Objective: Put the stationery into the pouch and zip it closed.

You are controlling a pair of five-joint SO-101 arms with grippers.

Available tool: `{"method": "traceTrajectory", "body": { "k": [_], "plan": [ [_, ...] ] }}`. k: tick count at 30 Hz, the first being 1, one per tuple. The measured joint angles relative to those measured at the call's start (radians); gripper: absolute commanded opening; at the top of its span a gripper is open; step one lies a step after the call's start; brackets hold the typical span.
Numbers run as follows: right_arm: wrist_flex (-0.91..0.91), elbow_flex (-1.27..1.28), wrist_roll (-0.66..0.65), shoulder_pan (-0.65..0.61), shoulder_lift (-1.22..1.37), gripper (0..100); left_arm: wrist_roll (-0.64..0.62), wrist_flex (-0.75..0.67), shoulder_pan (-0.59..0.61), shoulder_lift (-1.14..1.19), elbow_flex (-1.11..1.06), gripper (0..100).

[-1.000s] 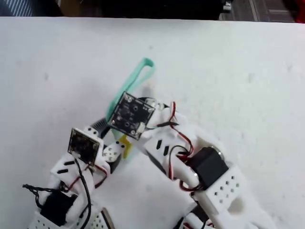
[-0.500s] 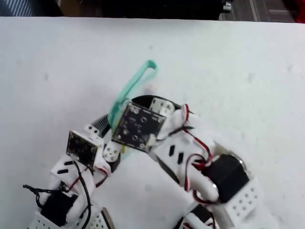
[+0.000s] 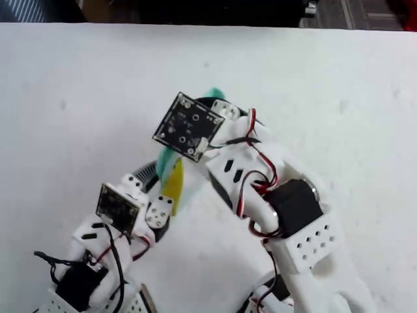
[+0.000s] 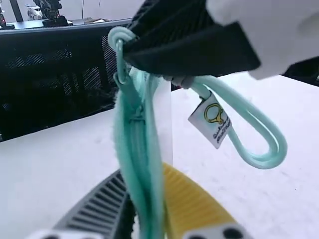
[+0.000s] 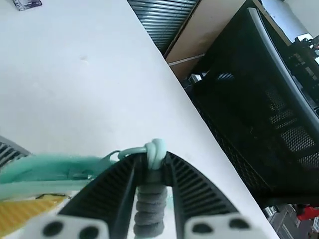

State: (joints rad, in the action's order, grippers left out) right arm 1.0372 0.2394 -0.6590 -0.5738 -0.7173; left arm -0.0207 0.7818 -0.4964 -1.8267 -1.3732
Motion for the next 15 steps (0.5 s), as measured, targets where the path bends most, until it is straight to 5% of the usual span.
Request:
{"method": "traceTrajectory", "body": {
  "k": [15],
  "plan": [
    [-0.035, 0.002, -0.009, 0.149, 0.034, 1.6, 0.025, -0.009, -0.005, 0.012, 0.0, 2]
  ]
}}
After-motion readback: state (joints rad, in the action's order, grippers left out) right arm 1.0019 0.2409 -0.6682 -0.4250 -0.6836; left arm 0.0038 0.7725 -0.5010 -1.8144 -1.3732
